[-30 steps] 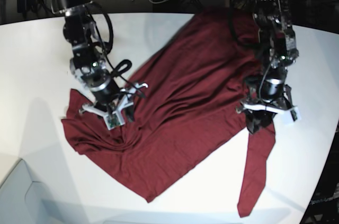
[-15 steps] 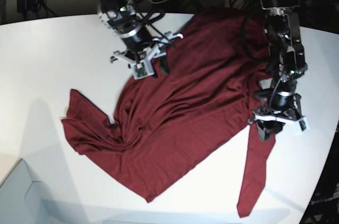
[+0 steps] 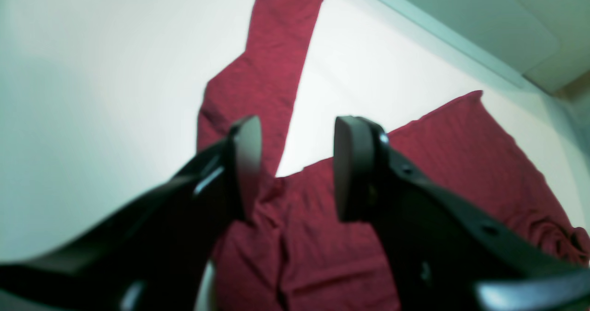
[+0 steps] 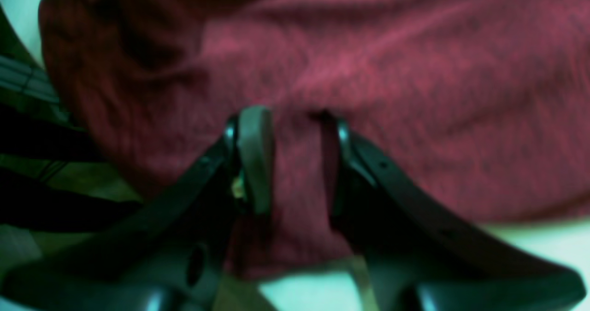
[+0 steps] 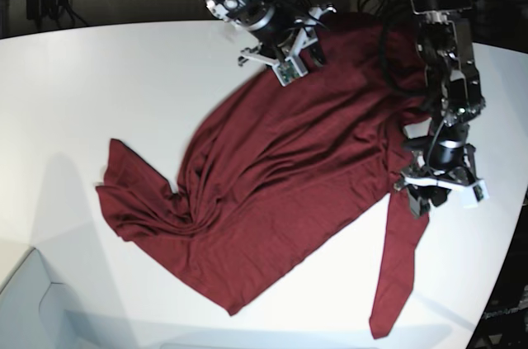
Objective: Layout the t-shirt on the table in an organized manner, then fold the t-shirt properly
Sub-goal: 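Release the shirt and move both grippers to new grasp points, then grasp the sleeve with the left gripper and pull it outward from the body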
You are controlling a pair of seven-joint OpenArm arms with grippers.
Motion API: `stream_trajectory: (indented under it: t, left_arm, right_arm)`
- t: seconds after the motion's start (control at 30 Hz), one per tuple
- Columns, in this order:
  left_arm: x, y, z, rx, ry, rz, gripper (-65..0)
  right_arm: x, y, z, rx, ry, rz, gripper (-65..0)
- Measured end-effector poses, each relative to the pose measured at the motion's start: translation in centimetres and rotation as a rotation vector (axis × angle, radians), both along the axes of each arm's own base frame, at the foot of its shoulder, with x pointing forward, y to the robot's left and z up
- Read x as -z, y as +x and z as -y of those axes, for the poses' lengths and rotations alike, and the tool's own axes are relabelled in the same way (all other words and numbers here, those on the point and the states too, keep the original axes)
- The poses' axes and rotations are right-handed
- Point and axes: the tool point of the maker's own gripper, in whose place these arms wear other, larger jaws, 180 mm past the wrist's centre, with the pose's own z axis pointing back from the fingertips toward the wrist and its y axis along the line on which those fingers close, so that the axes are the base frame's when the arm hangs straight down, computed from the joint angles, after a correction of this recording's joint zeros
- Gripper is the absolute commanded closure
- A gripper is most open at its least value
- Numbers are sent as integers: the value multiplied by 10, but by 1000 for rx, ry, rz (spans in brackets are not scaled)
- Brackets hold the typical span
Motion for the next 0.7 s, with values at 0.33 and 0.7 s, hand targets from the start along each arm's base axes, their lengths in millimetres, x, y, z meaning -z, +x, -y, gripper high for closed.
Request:
stream_trajectory:
  t: [0.33,0.7]
  left_arm:
    - [-3,-1,-12,-56,-30,16,-256]
    - [10,23,73,110,-97,-4,-256]
  right_arm:
    - [13,40,122,183,-95,87,-102]
    - [11,77,288,459,-332,133,-103]
